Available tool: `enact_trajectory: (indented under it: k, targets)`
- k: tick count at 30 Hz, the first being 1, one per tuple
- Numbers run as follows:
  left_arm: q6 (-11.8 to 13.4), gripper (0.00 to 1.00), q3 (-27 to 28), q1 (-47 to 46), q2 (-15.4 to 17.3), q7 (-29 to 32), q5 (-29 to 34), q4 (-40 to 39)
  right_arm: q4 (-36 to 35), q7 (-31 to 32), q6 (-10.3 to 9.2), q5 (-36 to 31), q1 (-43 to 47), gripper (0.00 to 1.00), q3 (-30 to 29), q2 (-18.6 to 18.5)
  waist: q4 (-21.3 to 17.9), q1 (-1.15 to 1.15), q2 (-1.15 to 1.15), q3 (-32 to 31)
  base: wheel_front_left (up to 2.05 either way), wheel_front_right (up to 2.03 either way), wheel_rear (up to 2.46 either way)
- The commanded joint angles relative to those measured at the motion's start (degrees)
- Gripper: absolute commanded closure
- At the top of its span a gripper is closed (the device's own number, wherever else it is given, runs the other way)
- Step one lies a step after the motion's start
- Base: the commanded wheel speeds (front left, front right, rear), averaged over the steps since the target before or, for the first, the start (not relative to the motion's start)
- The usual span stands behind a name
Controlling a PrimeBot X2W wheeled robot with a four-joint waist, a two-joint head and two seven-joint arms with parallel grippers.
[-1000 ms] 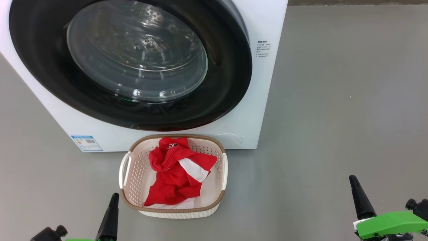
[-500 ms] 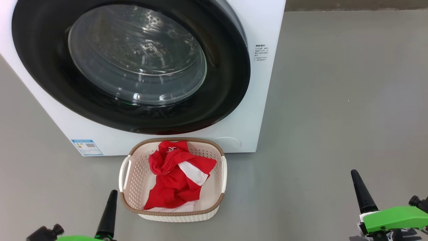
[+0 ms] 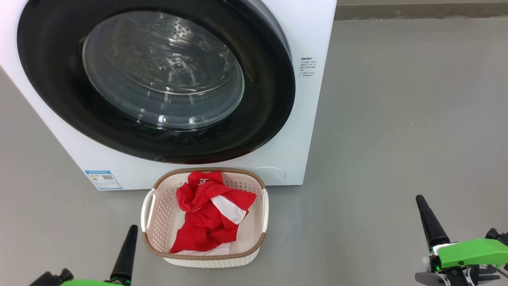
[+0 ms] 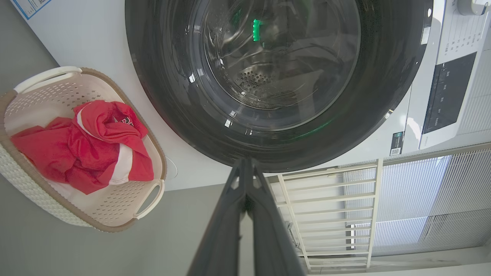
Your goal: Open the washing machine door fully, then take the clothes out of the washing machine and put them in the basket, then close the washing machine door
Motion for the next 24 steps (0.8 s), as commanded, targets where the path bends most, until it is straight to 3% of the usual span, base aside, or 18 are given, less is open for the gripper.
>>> enact_trajectory:
  k: [1,24]
  targets:
    - [-0.3,1.0,2.0,-2.5,1.3,0.5,-2.0,-1.2,-1.8,0.5,-0.03,1.9,-2.7,1.0,0.6,-0.8,0.0,0.0,0.0,-0.2,0.0,0.0,0.0]
    - [-0.4,1.0,3.6,-3.4,1.4,4.2,-15.1,-1.1,-2.2,4.3,-0.04,13.5,-4.4,1.0,-0.2,-0.7,-0.4,0.0,0.0,-1.7,0.0,0.0,0.0]
